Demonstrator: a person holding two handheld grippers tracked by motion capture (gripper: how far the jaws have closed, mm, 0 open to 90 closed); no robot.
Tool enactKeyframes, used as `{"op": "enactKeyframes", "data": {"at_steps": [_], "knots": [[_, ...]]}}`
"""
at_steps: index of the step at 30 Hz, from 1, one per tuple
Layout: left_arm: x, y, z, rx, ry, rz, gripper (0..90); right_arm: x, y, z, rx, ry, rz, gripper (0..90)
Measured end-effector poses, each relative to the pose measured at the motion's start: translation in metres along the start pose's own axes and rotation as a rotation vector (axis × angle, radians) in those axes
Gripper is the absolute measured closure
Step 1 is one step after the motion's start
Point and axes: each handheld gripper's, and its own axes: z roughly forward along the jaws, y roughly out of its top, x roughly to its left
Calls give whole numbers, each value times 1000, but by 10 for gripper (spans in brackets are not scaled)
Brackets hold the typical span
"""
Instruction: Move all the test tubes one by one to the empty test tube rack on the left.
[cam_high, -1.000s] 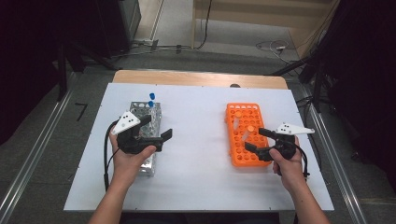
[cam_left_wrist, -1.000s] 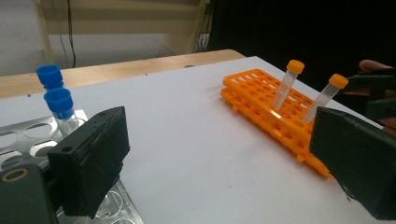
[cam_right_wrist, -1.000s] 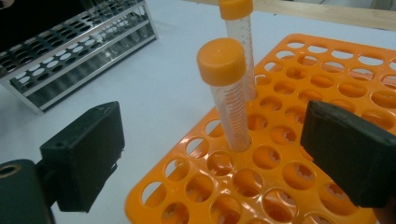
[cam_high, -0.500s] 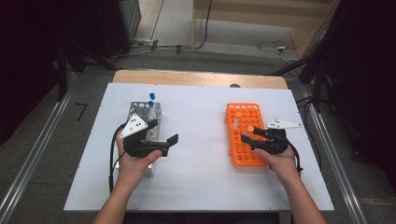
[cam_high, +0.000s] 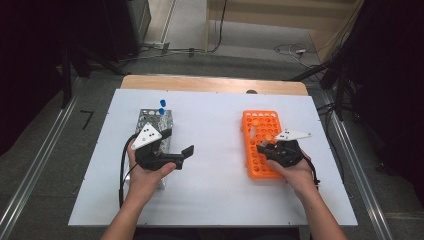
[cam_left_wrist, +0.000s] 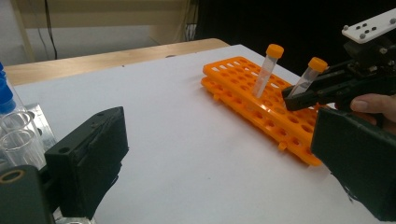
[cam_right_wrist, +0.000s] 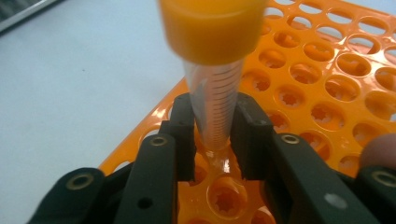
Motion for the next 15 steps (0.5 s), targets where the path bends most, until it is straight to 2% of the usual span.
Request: {"op": "enactKeyframes", "data": {"at_steps": [4,15], "knots": [[-2,0,1,-2,-3,2,42,1,0,0,-6,-16,-4,723],[-4,1,0,-4,-14,7,42,2,0,-12,-83,-29,-6,726]]}}
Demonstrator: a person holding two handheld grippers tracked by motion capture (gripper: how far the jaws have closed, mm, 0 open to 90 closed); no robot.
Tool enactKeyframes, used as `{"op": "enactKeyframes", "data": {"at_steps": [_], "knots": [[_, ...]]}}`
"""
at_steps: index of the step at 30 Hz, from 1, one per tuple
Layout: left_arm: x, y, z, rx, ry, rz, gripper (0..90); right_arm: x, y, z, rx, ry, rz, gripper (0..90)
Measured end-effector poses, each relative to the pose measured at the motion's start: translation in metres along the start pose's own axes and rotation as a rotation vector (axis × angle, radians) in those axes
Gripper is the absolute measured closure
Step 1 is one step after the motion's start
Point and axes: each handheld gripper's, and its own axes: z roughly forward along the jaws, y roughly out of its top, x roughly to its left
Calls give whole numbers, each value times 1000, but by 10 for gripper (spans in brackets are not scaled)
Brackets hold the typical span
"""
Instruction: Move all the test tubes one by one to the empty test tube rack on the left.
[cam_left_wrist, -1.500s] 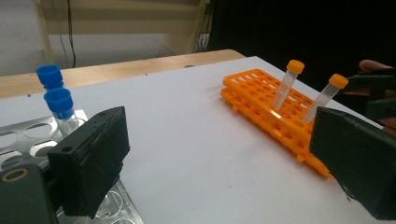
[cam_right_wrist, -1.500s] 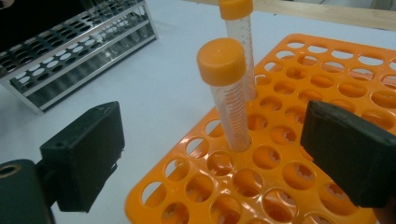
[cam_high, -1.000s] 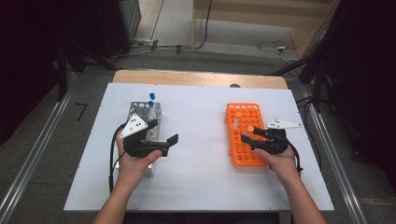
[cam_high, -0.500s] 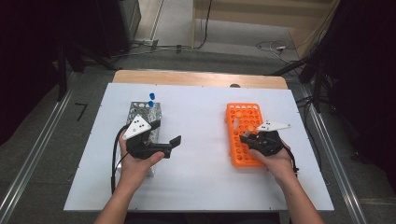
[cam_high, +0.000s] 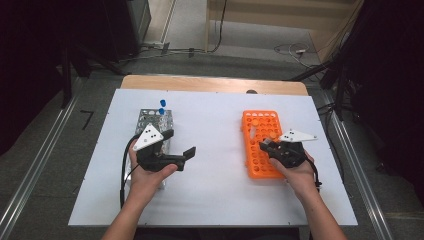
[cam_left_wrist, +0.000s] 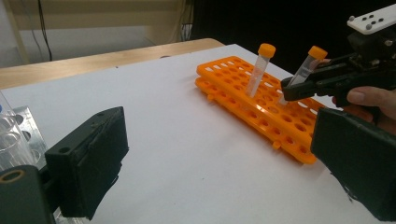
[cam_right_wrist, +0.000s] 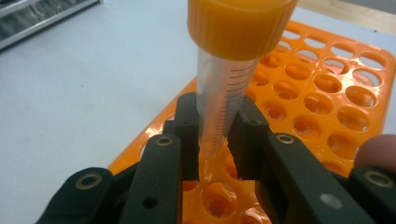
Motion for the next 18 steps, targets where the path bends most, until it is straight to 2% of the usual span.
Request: {"op": "enactKeyframes", "data": {"at_steps": [7,18], "knots": [[-2,1,0,-4,-9,3,45,4,10,-16,-67,7,11,726],[-9,3,0,-9,-32,13,45,26,23,-26,-116,77,-14,726]]}}
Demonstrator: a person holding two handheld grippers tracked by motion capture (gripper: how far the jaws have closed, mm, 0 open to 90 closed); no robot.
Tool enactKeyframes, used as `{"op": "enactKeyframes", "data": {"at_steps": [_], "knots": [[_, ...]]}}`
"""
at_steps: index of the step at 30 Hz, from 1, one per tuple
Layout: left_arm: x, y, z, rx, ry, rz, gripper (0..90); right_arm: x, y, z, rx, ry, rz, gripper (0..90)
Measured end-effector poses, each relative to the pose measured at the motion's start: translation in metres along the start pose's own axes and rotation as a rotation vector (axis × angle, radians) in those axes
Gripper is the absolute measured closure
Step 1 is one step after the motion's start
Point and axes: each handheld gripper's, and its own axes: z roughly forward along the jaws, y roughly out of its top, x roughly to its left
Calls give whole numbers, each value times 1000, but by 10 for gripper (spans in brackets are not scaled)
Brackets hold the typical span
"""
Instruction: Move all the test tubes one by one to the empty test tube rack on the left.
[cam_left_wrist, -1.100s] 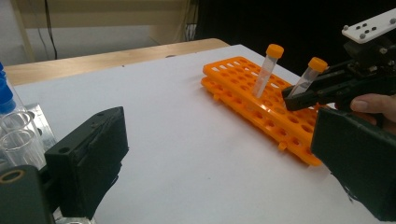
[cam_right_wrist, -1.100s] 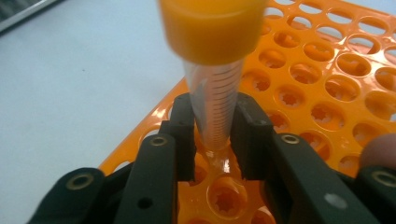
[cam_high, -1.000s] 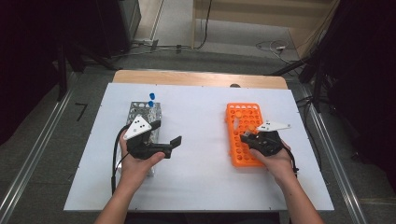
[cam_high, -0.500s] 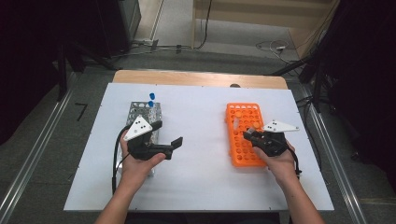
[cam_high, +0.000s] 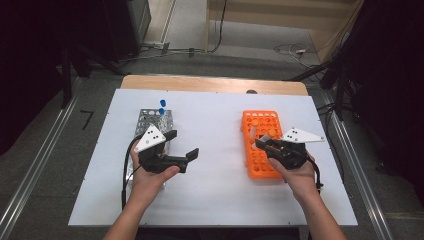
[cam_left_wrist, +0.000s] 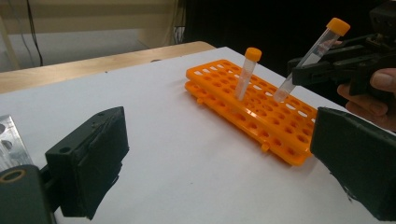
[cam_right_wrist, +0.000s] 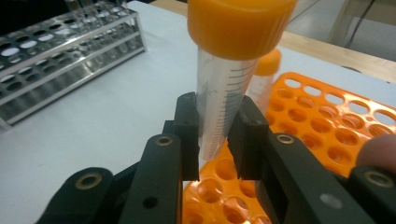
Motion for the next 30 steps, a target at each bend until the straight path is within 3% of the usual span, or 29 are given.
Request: {"op": "enactKeyframes", "data": {"at_steps": [21,30], "knots": [[-17,5,5,-3,-64,27,73,37,3,13,2,133,-44,726],[-29,5,10,4,-119,49,128,53,3,18,10,184,-57,726]]}}
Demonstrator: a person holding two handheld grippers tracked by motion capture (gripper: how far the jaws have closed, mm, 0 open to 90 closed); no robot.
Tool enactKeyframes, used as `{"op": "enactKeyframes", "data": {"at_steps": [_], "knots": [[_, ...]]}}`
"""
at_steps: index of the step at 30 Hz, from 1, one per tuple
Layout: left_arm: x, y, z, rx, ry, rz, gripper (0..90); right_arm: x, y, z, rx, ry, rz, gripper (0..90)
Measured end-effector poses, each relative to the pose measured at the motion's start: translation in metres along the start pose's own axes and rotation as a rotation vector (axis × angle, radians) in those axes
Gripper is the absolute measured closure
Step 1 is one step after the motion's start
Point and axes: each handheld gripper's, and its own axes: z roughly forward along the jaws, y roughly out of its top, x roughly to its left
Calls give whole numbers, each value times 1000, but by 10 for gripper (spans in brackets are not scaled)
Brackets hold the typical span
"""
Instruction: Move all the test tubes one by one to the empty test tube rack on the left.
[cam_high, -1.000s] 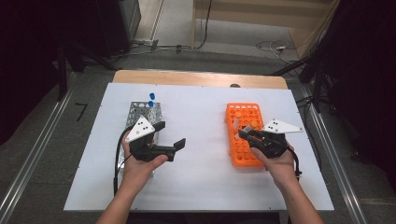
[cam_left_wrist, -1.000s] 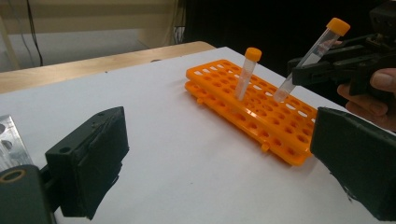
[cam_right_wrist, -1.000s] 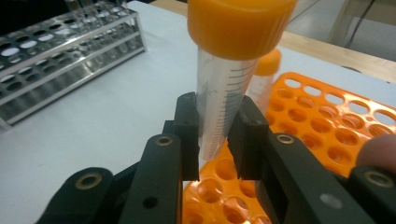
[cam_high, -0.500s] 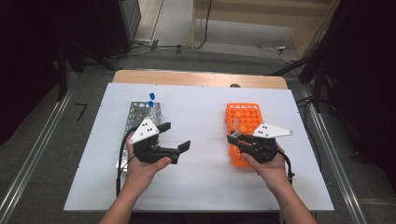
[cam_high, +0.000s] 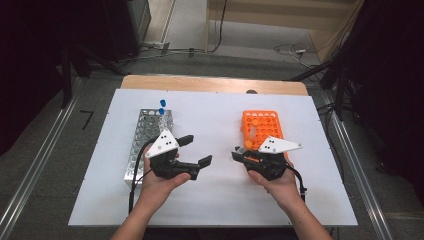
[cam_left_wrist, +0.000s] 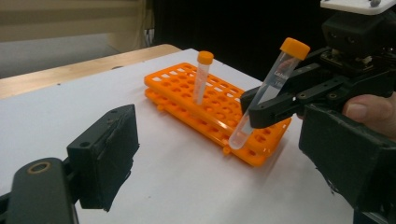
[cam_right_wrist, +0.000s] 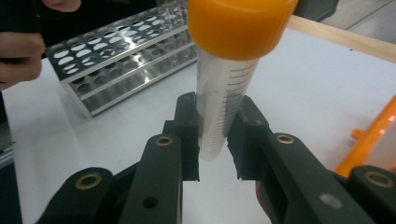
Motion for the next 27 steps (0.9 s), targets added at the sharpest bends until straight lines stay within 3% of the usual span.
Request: {"op": "enactKeyframes", "data": {"at_steps": [8,18,23,27], "knots": [[-12,-1,11,10,-61,21,221,17,0,12,28,53,-35,726],[-27,-3,23,36,-158,77,518,42,2,26,68,120,-80,726],[-31,-4,26,56,-168,111,666,47,2,27,77,139,-90,726],[-33,-4,25,51,-138,143,700,46,2,28,77,147,-84,725]]}}
